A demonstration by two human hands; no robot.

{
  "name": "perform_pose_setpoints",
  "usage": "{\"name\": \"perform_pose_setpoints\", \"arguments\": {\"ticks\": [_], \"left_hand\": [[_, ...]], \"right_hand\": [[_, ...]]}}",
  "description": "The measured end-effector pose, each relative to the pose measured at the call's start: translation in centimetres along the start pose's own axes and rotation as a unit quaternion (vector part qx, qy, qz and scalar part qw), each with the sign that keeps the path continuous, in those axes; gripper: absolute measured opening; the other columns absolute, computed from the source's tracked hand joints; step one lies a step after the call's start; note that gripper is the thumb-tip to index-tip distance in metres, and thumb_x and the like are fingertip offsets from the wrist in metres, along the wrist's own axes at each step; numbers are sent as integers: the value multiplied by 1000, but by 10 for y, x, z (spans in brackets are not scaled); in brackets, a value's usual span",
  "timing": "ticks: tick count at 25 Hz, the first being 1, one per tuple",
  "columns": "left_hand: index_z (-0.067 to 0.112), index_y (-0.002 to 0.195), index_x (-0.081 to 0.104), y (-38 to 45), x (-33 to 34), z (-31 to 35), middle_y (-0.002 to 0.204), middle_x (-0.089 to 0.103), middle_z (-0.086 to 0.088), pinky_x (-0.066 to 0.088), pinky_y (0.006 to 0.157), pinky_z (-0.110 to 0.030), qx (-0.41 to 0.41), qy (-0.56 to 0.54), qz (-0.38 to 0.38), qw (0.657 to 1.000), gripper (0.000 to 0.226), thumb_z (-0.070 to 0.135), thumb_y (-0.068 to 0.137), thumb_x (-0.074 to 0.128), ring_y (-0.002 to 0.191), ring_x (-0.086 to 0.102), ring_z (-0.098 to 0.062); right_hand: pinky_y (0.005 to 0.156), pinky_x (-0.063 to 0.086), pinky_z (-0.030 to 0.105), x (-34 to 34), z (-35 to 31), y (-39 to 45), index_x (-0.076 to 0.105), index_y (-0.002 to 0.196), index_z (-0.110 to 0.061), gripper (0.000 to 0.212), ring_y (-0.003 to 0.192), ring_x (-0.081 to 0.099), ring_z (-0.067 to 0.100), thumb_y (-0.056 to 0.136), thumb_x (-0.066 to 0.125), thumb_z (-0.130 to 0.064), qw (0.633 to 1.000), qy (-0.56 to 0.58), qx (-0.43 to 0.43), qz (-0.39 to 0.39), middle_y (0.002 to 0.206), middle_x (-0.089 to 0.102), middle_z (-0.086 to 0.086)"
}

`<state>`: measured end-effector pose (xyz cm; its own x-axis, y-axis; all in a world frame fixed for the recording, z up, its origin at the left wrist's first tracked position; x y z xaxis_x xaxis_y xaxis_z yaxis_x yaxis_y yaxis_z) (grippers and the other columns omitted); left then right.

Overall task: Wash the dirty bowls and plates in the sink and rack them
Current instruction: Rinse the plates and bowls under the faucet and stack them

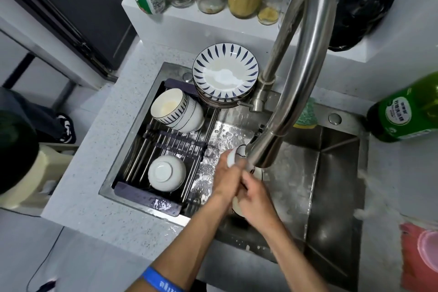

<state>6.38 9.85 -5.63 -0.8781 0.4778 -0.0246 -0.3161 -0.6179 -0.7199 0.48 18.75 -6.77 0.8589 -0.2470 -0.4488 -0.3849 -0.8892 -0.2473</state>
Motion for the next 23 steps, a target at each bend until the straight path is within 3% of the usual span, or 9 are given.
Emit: {"name": "perform_pose_setpoints", "arguments": {"ticks": [3,6,9,13,14,16,18,21,23], "left_hand": [[19,143,46,6,-13,2,144,48,-5,39,111,-48,-37,-8,50,998,47,31,97,47,130,48,-26],[20,125,58,3,-13,-11,127,64,-9,53,91,-41,-46,-43,24,998,32,32,97,47,113,61,-27],[29,134,53,13,-18,-13,132,60,-2,48,103,-48,-23,-38,42,998,35,35,100,46,120,57,-24],[23,137,52,11,-18,-8,133,58,-4,53,88,-35,-11,-40,54,998,38,30,100,46,117,59,-23],[21,137,52,11,-17,-6,134,57,-2,51,93,-37,2,-45,74,996,38,30,101,46,120,56,-23],[16,133,55,10,-14,-12,135,59,-6,44,106,-47,2,-68,81,994,43,34,95,48,122,57,-26],[19,132,57,16,-17,-20,131,62,-12,45,106,-52,-9,-82,93,992,52,40,85,51,119,60,-29],[19,123,62,23,-33,-9,124,65,-15,58,85,-47,-53,-55,57,995,43,37,85,54,109,64,-31],[15,112,64,15,-30,9,114,67,-11,60,69,-40,-48,25,-12,998,24,25,92,55,103,64,-29]], "right_hand": [[116,31,41,-6,-5,-5,53,130,-16,64,126,51,15,68,62,2,944,-284,-149,-81,131,60,1],[121,14,38,-14,-13,5,46,140,-17,63,137,37,17,78,59,-9,939,-303,-80,-139,142,49,0],[121,11,44,-12,-15,12,45,141,-16,65,138,35,18,78,61,-14,926,-338,-94,-142,143,47,-1],[122,5,42,-11,-19,16,33,149,-20,69,146,24,18,85,57,-14,916,-370,-64,-143,154,37,-1],[122,4,41,-11,-22,18,35,148,-21,68,145,24,16,84,57,-15,920,-360,-67,-139,154,37,-3],[119,11,39,-11,-23,17,38,145,-24,67,138,35,16,83,59,-16,930,-336,-58,-138,149,44,-6],[118,18,42,-8,-23,16,49,137,-22,53,131,44,20,85,58,-16,930,-332,-95,-123,140,54,-4],[107,36,37,-19,-5,14,65,104,-22,23,109,60,19,83,59,-14,938,-279,-141,-146,111,68,-6],[99,42,32,-20,5,16,69,96,-26,29,95,65,17,76,62,-7,921,-329,-171,-115,99,72,-9]]}}
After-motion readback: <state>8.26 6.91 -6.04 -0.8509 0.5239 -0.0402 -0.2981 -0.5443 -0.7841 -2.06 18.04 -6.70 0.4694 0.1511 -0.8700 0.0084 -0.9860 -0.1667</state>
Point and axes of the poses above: each hand's wrist, its own y-axis towards the middle knuckle, its own x-axis out of the palm, z = x × y, the point moved 1 cm from there along y, towards the middle knuckle
